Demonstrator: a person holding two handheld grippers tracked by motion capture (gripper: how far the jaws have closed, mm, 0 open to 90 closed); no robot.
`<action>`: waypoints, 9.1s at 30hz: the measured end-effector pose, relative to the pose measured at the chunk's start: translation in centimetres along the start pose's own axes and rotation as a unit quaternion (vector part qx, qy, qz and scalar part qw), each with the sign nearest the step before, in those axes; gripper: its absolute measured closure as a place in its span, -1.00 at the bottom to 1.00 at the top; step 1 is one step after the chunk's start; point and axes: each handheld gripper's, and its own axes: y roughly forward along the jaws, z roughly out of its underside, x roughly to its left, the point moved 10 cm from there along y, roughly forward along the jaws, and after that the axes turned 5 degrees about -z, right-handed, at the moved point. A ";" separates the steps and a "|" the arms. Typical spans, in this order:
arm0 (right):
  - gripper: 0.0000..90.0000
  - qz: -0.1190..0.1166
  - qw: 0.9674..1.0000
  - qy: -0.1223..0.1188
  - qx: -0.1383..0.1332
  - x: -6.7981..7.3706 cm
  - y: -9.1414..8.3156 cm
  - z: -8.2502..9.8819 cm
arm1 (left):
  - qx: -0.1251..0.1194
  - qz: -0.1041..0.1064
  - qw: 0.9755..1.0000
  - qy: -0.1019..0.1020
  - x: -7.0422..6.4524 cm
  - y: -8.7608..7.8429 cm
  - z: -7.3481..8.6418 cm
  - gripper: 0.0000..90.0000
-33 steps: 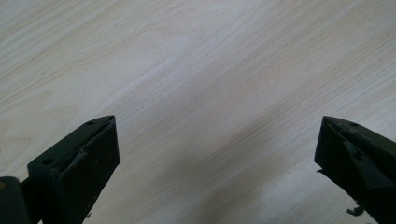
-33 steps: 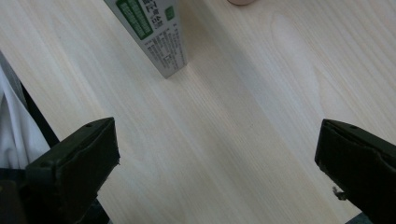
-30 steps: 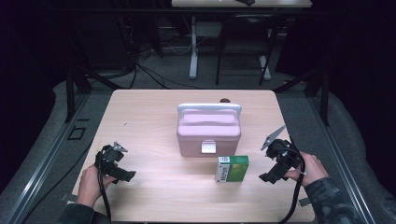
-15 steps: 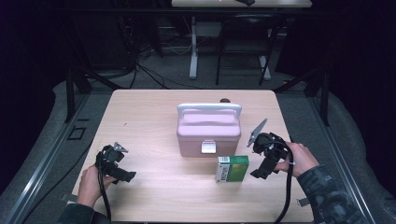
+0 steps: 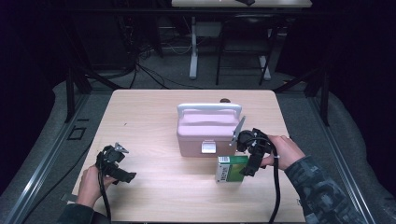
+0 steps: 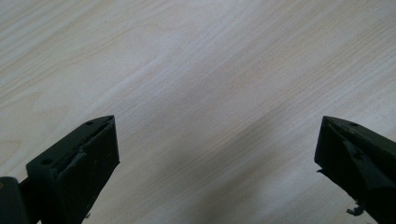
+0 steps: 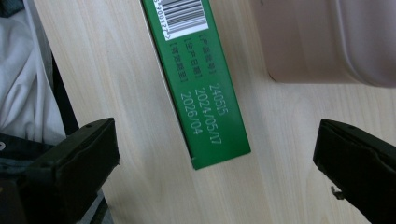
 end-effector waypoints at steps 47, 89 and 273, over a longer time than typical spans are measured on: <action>0.25 -0.035 0.989 -0.078 0.121 1.0 3.2 -3.3 | 0.011 0.005 1.000 0.008 -0.1 0.1 0.1 -1.00; 0.39 -0.008 0.988 -0.089 0.124 1.1 2.1 -2.5 | 0.014 0.003 1.000 0.013 -0.1 0.2 0.2 -1.00; -0.98 0.075 0.969 0.199 -0.124 -9.4 -6.4 5.1 | 0.018 0.010 1.000 0.010 -0.2 0.3 0.3 -1.00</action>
